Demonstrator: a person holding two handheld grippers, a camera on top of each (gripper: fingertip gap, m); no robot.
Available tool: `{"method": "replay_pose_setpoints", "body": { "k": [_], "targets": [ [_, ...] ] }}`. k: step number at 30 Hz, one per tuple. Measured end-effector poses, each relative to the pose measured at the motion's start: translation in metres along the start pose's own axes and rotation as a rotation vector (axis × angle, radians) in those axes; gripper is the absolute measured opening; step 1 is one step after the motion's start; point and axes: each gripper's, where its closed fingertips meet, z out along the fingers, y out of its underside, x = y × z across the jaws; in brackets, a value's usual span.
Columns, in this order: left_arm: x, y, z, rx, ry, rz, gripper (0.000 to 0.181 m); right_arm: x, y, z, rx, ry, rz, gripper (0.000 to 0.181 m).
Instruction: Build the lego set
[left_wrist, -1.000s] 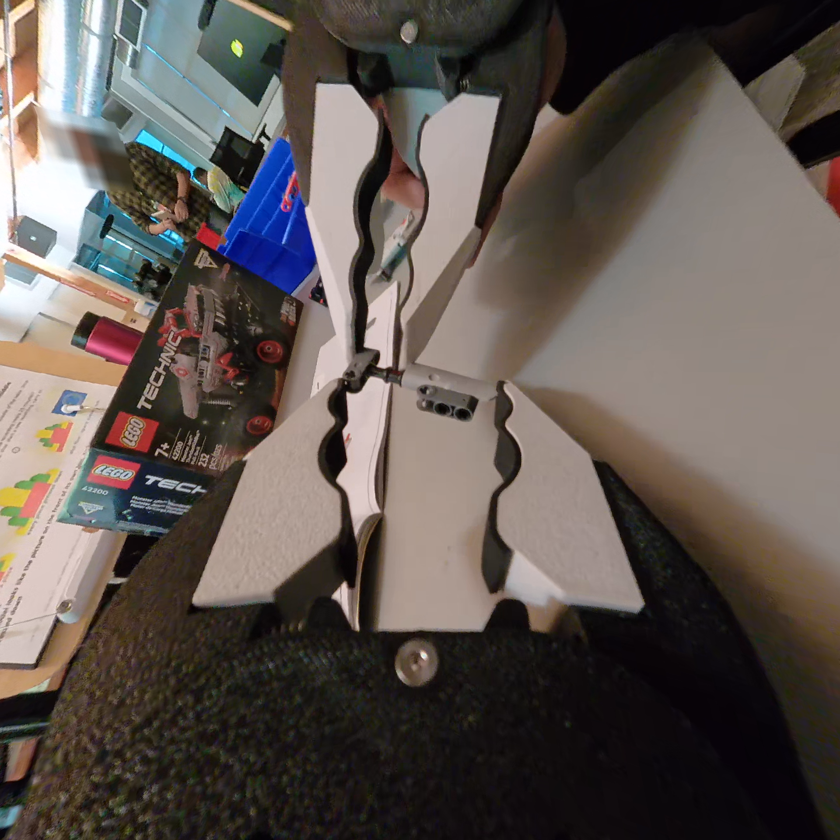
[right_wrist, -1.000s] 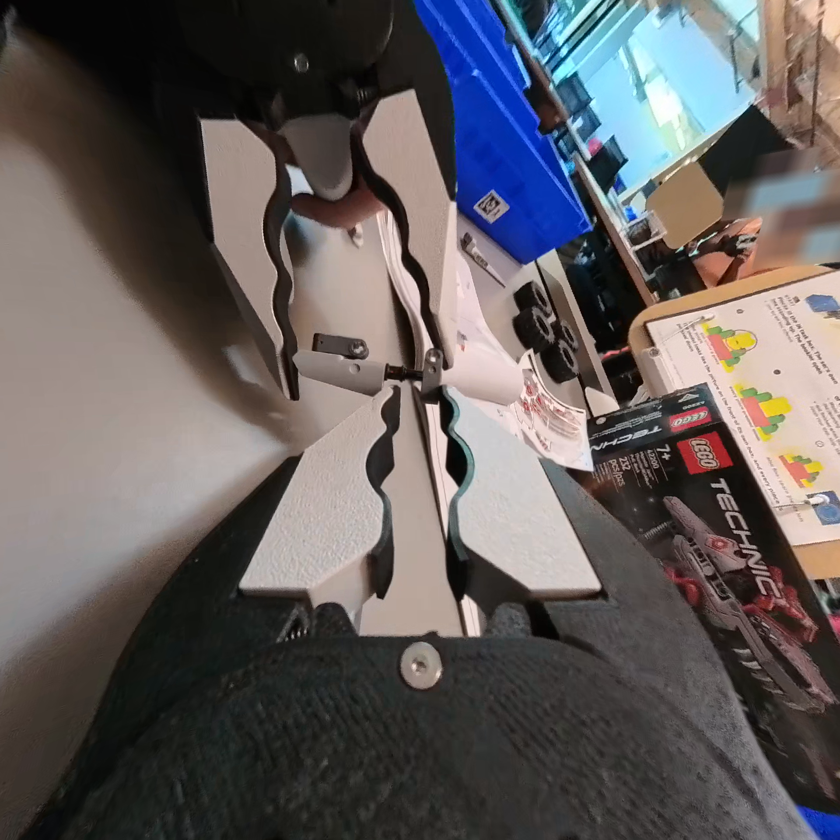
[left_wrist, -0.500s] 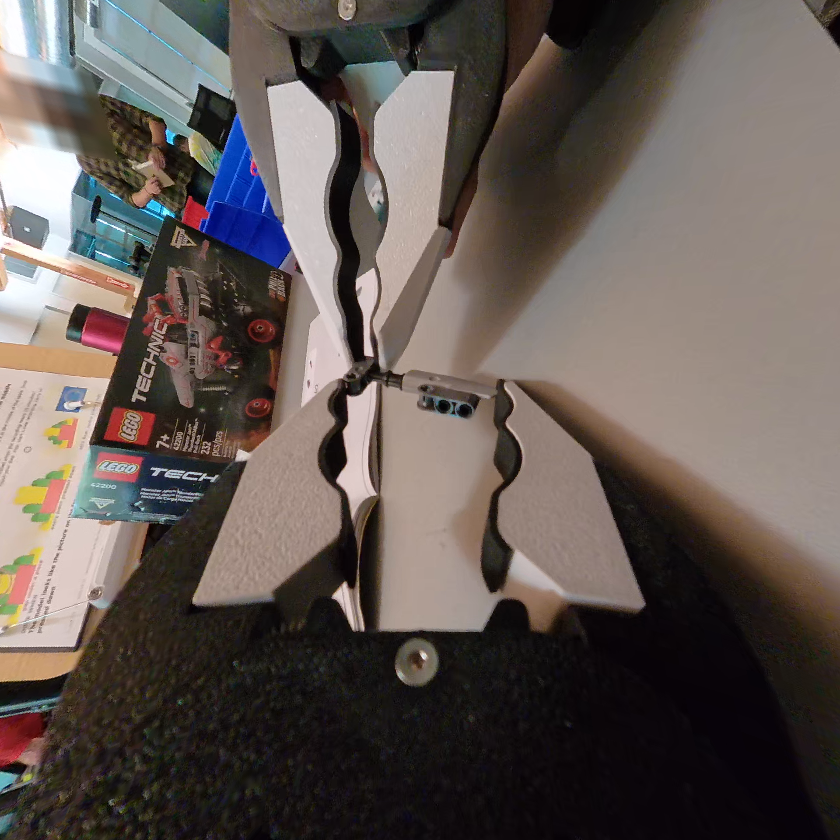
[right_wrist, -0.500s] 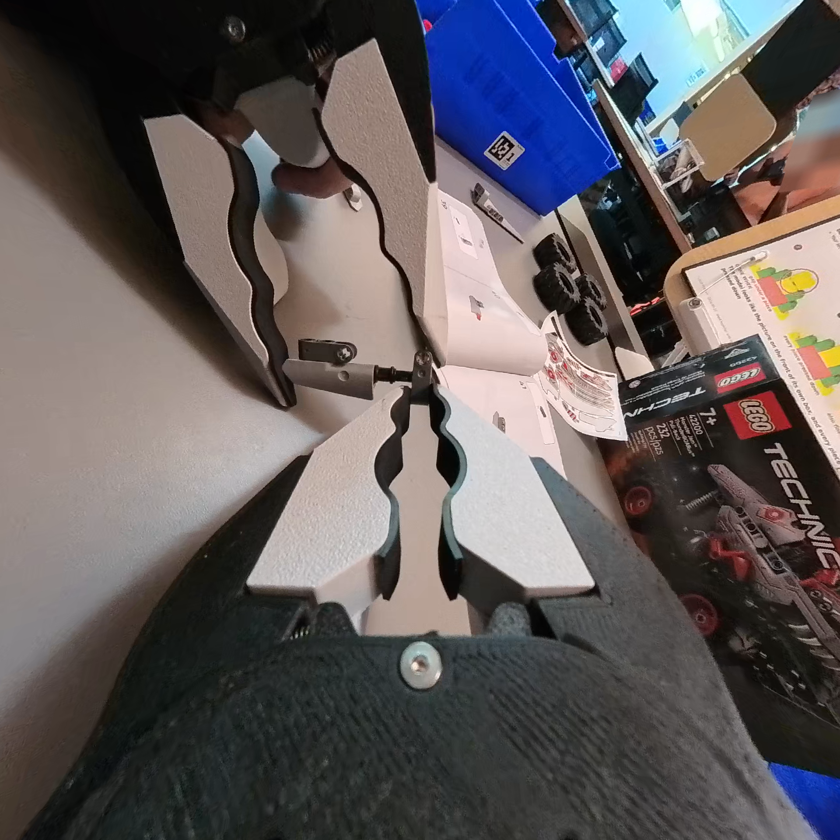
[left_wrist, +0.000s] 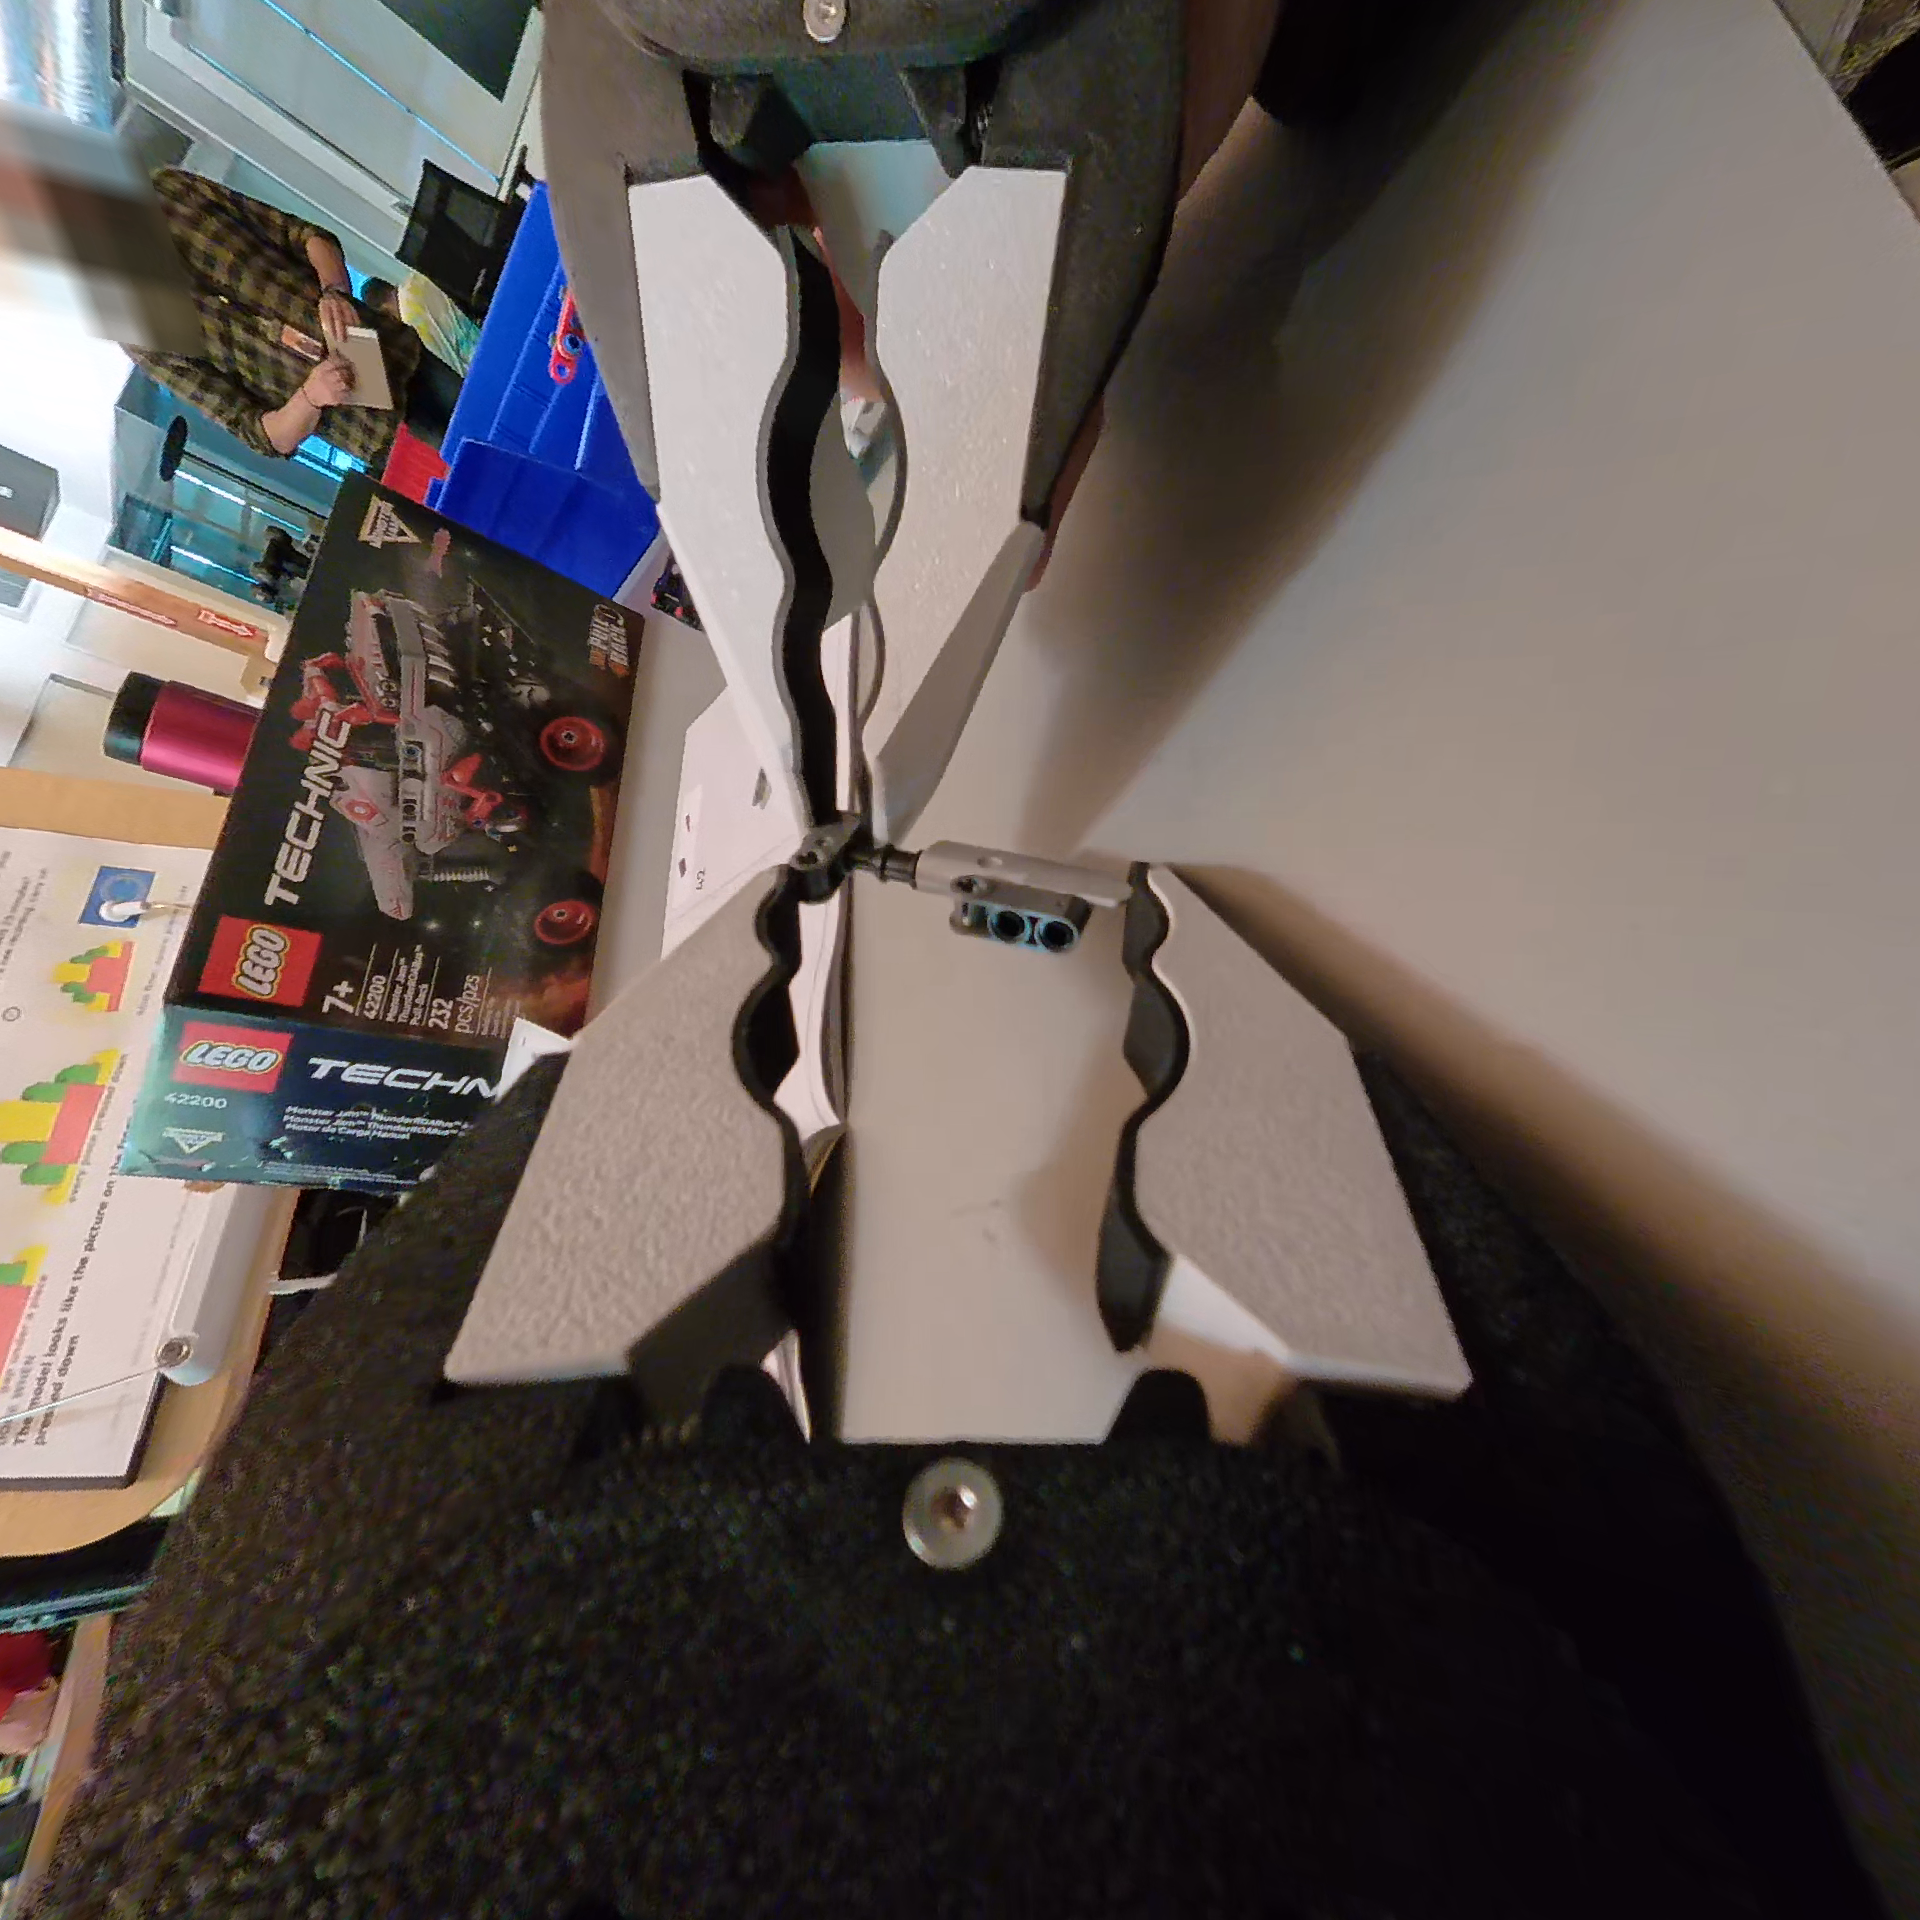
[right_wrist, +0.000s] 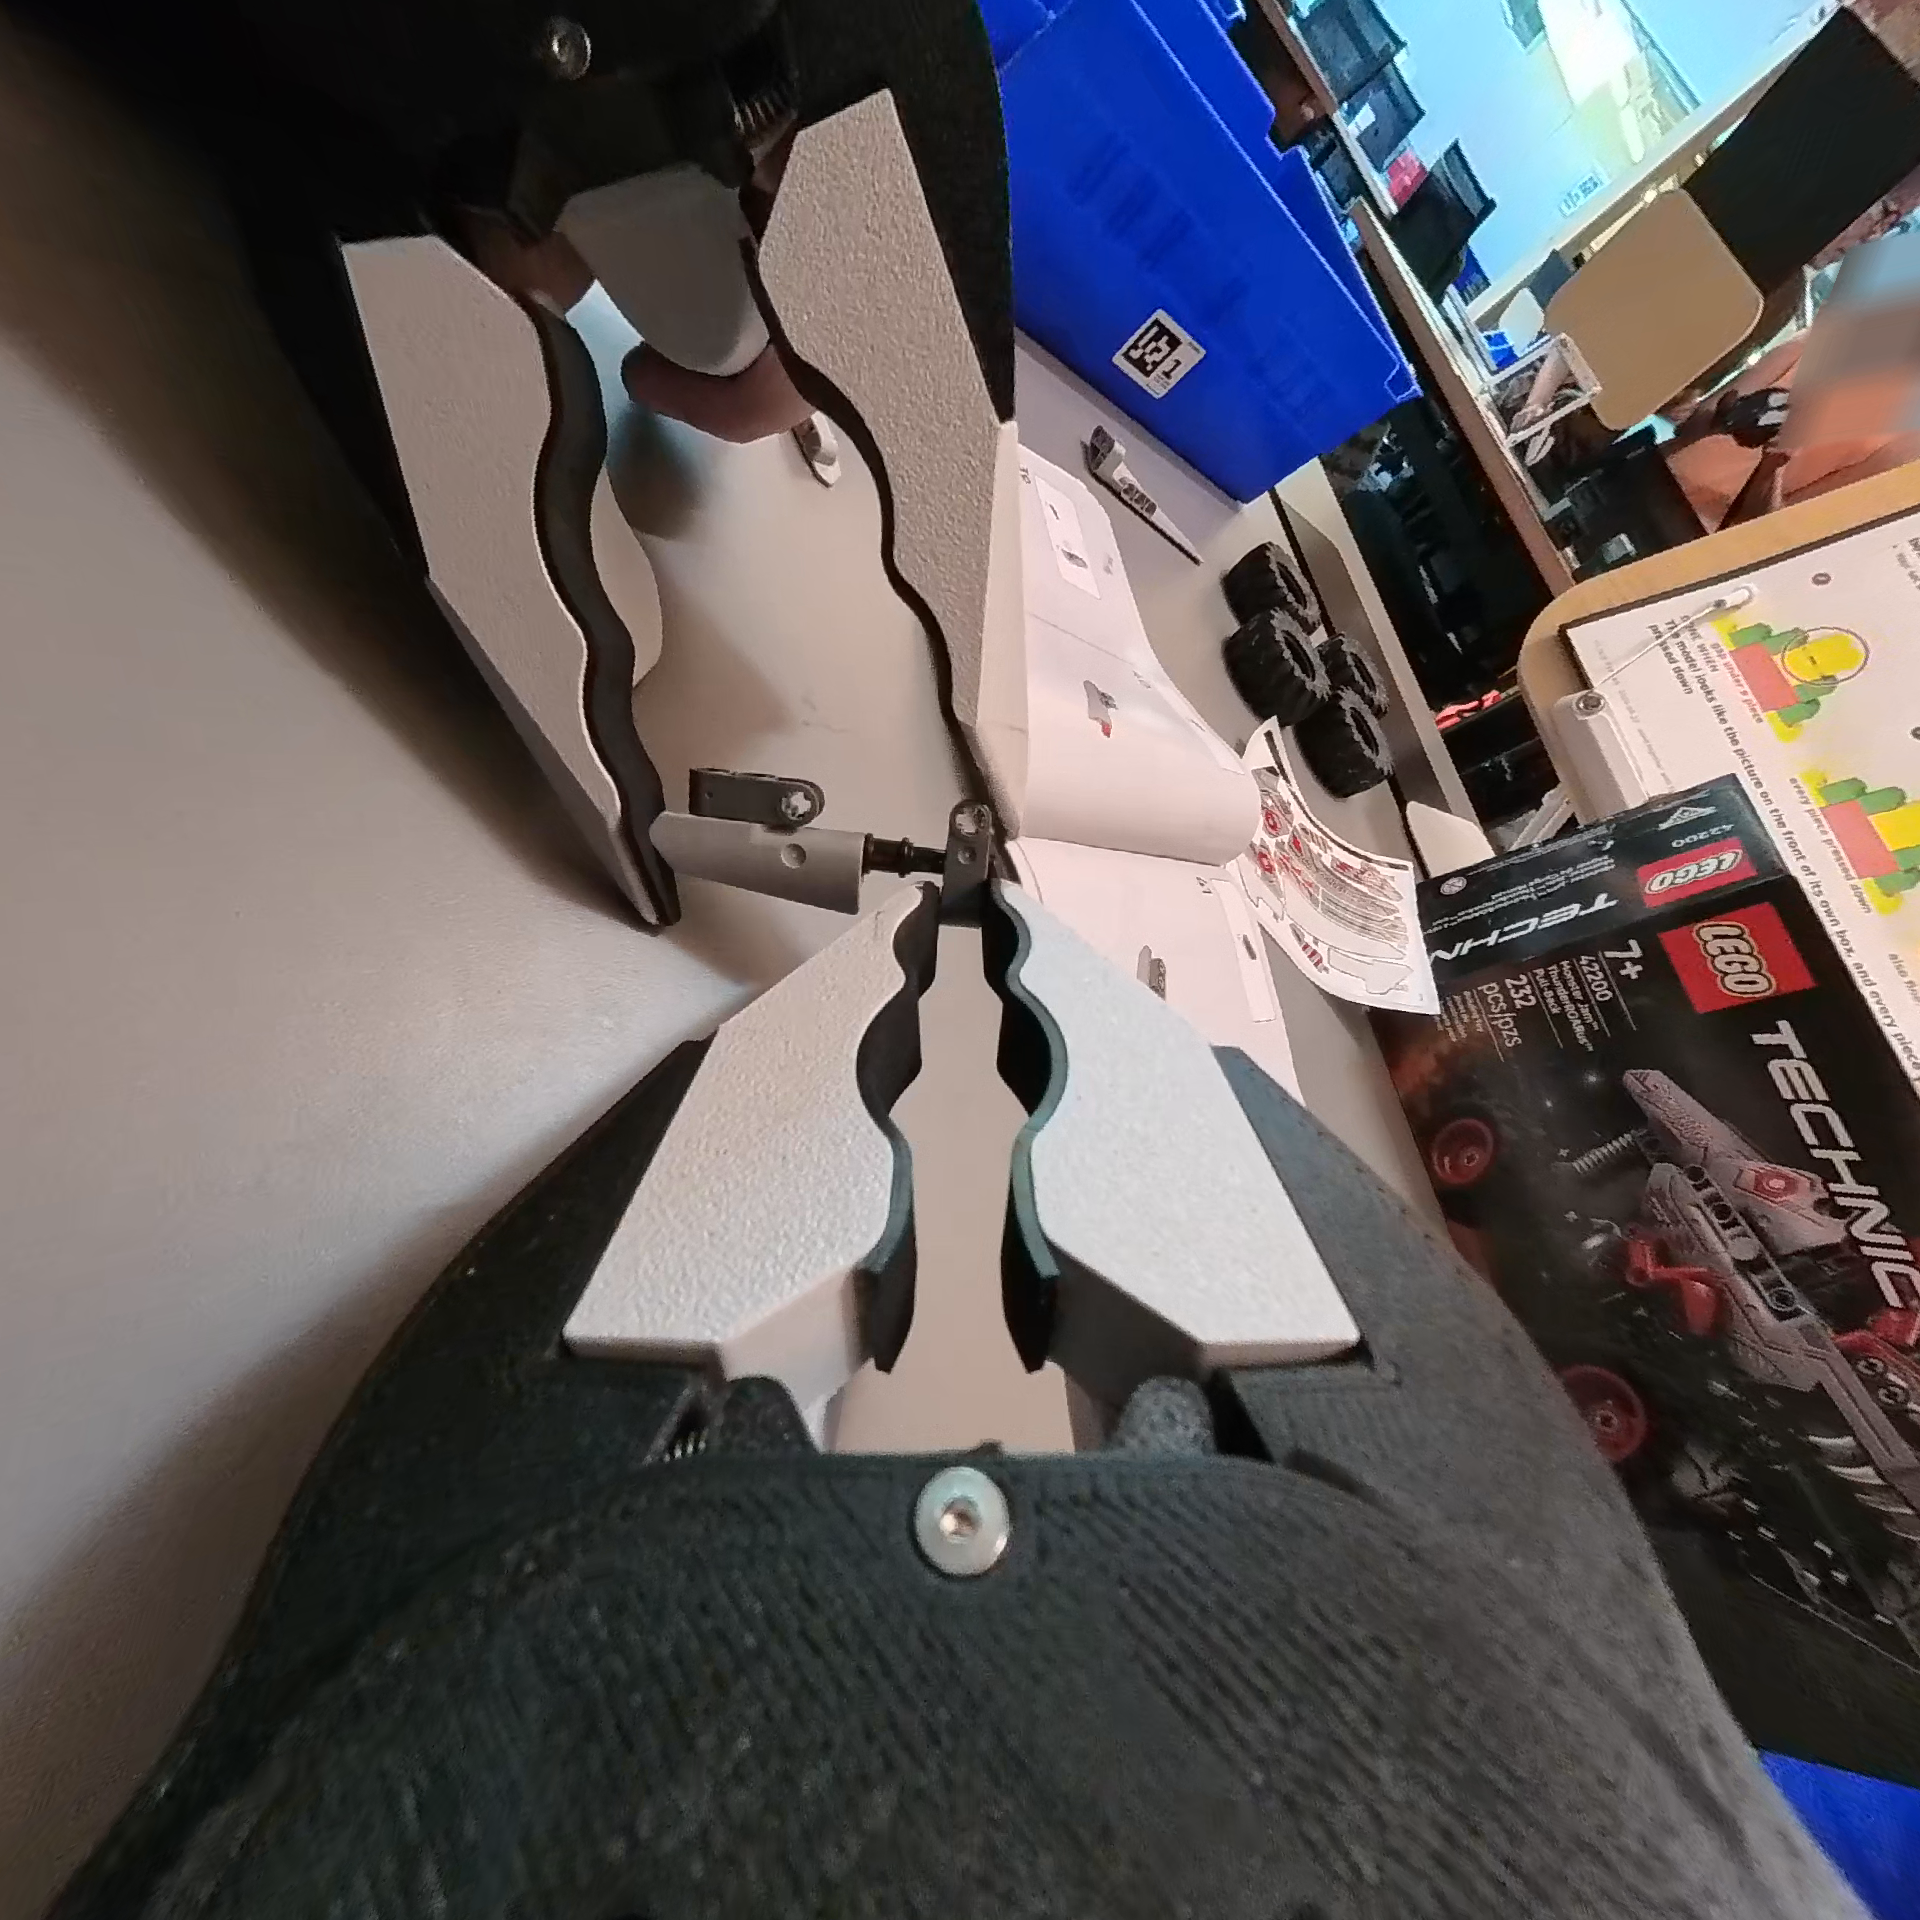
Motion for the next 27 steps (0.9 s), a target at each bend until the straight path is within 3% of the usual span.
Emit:
{"method": "replay_pose_setpoints", "body": {
  "k": [27],
  "targets": [
    [0.0017,0.0017,0.0005,0.005,0.026,-0.02,0.054,-0.0046,0.0031,0.0027,-0.006,-0.015,0.013,0.007]
  ]
}}
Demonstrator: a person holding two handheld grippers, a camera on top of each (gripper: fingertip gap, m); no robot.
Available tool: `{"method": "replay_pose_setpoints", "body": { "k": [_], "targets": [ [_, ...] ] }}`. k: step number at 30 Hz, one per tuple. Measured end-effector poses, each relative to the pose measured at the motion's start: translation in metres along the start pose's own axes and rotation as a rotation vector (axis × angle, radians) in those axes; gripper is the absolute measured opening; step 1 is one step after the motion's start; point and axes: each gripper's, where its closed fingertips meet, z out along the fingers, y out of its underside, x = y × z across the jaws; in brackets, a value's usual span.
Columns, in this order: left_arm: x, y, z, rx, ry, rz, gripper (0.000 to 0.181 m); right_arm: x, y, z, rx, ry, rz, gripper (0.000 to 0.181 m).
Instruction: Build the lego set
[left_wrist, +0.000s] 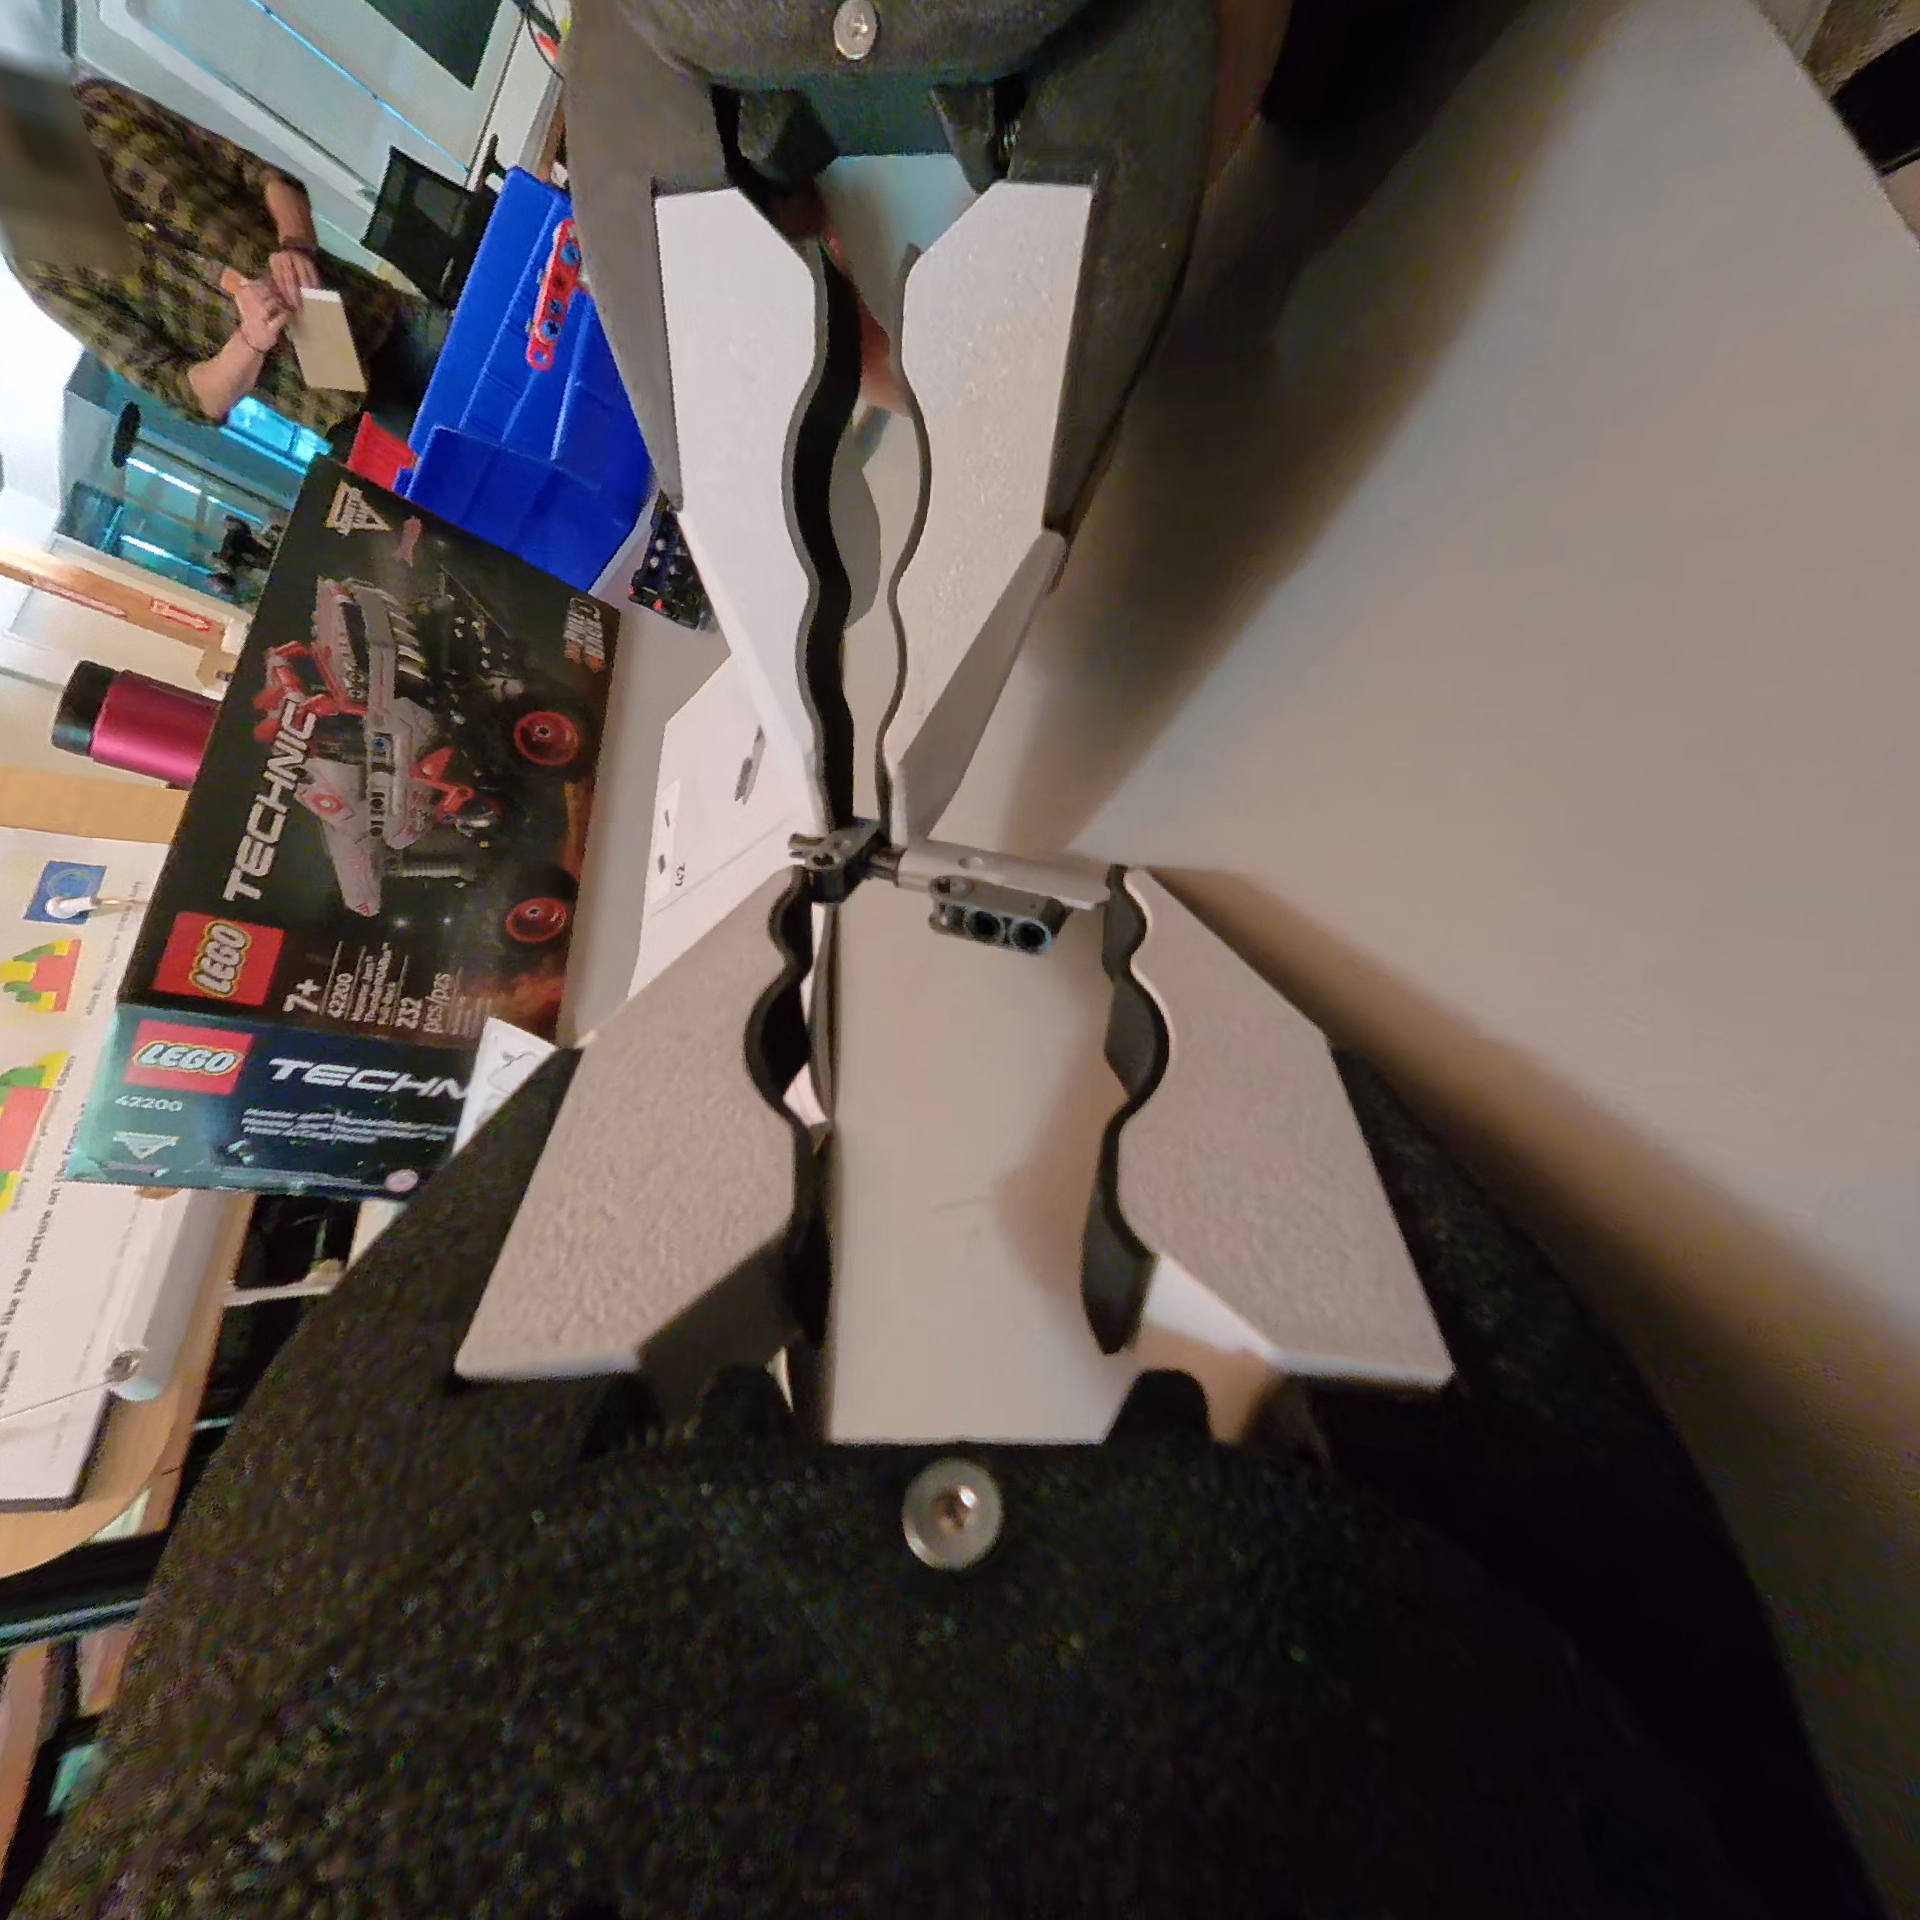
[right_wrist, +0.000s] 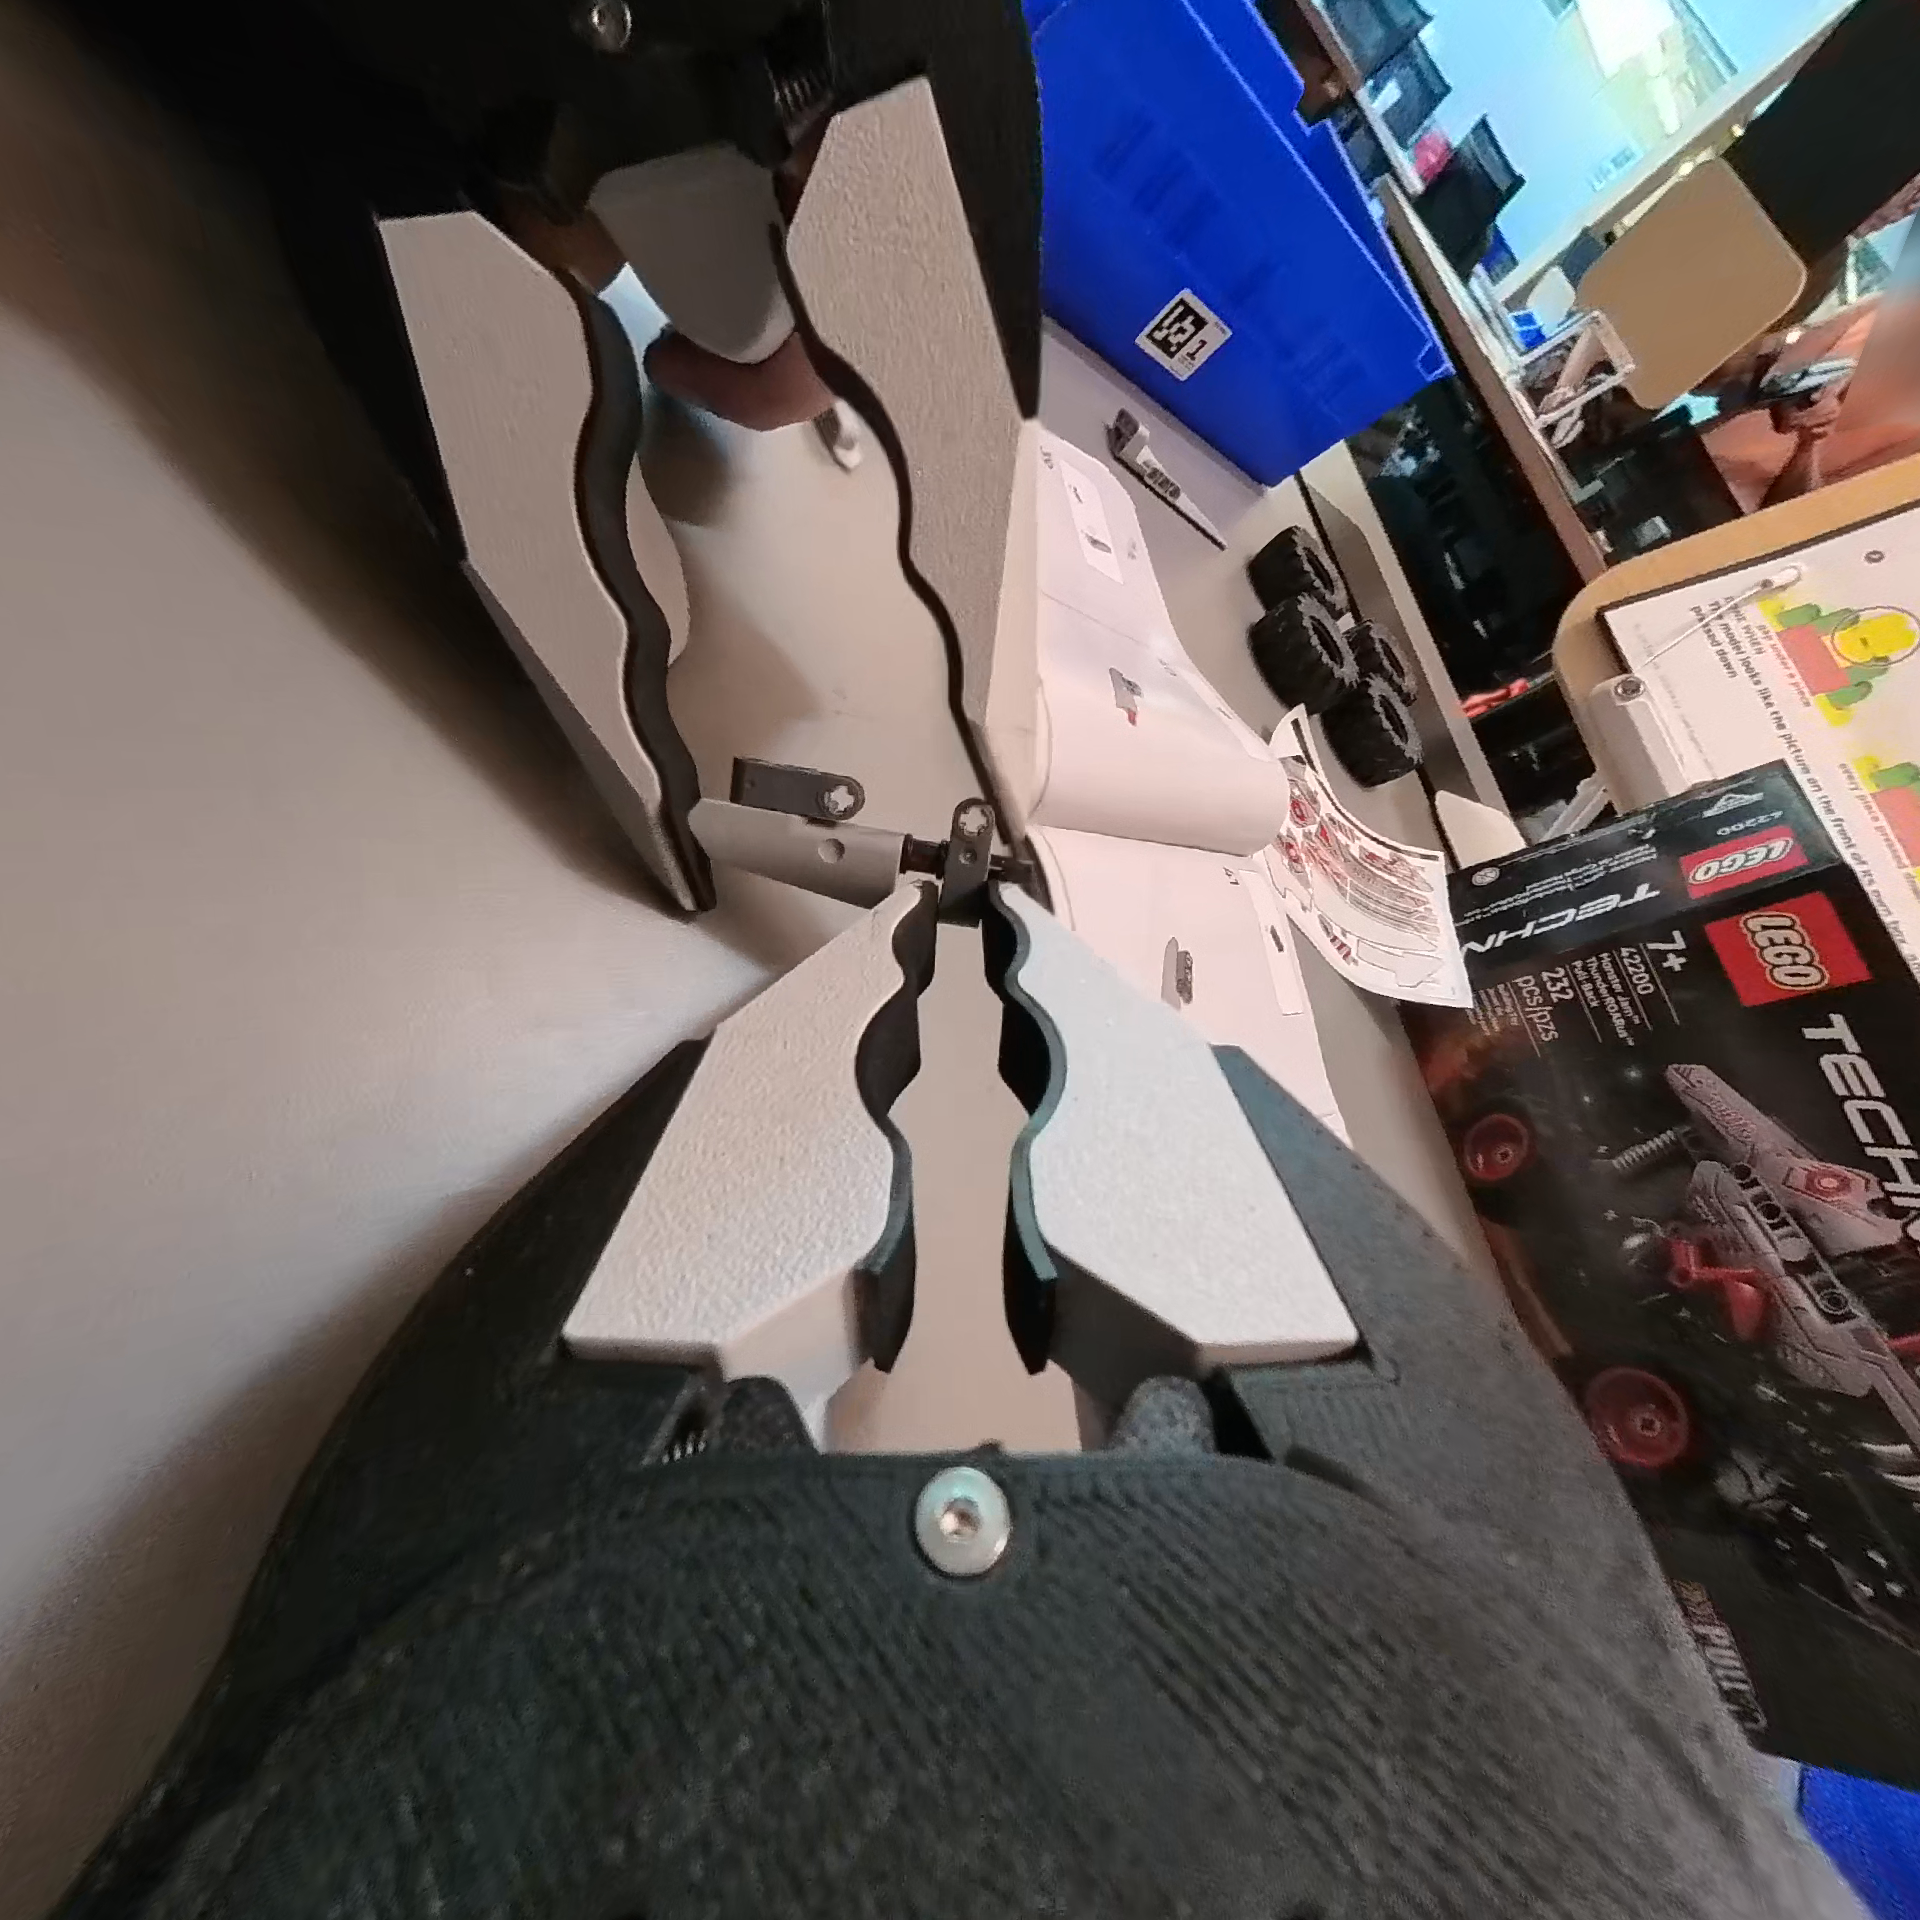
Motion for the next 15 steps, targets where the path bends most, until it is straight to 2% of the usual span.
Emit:
{"method": "replay_pose_setpoints", "body": {
  "k": [2,4,9,15],
  "targets": [
    [-0.002,0.0,0.0,0.024,0.004,-0.054,0.055,0.002,0.0,0.001,0.01,-0.004,0.042,0.007],
    [-0.006,0.003,0.0,0.017,-0.01,-0.104,0.052,0.007,0.002,0.001,0.0,-0.026,0.19,0.006],
    [-0.013,0.012,0.002,-0.045,-0.066,-0.102,0.05,0.021,0.034,0.0,-0.216,0.052,0.44,0.006],
    [-0.005,0.009,0.003,-0.051,-0.031,-0.075,0.034,0.008,0.053,0.0,-0.362,0.032,0.644,0.007]
  ]
}}
